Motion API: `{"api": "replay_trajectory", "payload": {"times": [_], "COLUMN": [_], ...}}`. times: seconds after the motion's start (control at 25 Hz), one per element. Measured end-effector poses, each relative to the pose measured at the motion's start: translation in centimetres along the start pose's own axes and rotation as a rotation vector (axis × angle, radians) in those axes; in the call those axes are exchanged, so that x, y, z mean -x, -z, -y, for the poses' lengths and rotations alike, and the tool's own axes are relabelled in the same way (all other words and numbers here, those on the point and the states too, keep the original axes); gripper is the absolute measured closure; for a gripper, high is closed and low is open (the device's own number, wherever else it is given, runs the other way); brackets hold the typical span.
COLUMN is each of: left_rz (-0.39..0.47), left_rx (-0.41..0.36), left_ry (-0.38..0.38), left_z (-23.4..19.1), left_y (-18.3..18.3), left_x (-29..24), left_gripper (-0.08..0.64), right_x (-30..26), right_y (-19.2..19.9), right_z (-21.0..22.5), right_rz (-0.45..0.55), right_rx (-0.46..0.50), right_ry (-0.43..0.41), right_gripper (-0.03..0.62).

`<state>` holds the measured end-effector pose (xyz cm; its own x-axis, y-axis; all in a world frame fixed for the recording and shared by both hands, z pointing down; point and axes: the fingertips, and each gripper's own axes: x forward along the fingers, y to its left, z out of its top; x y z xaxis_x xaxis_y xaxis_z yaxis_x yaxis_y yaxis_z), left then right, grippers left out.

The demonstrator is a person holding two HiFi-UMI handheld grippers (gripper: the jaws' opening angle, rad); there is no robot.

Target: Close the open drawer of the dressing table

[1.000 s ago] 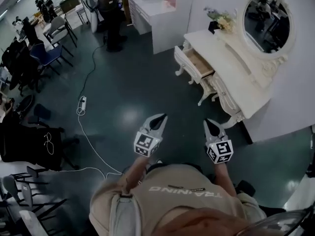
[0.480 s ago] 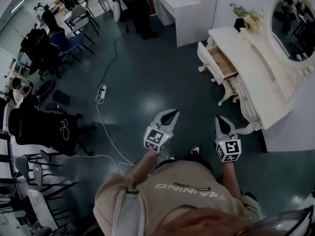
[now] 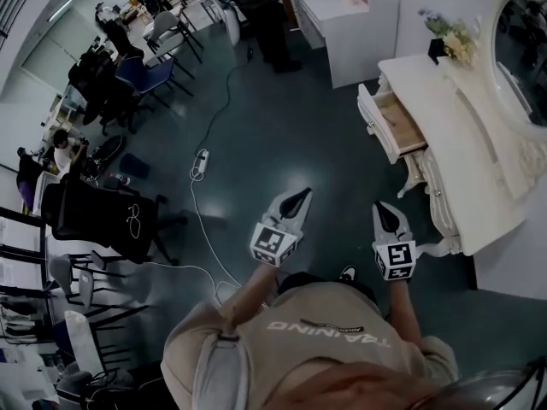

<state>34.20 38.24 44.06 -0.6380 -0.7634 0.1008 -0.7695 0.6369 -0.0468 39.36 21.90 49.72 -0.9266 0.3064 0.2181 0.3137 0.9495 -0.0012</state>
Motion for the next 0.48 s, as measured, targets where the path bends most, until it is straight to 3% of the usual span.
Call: {"api": "replay_trajectory", "payload": {"times": [0.32,0.48], "left_rz": [-0.069,-0.084], "left_rx": [0.07,0.066], "left_ry": [0.006,0.009], "left_z": [0.8,-1.8], "left_y": [1.7,2.8], "left_x": [-4.9,-6.7], "left_gripper": [0.554,0.554], "right_x": [-3.3,-6.2], "right_y": [1.0,1.8], "right_z": [4.0,4.9], "right_rz": [-0.049,-0.073], "right_rx": [-0.053,-0.069], "right_ry": [-0.074,-0.066], "right_gripper": [0.594,0.594]}}
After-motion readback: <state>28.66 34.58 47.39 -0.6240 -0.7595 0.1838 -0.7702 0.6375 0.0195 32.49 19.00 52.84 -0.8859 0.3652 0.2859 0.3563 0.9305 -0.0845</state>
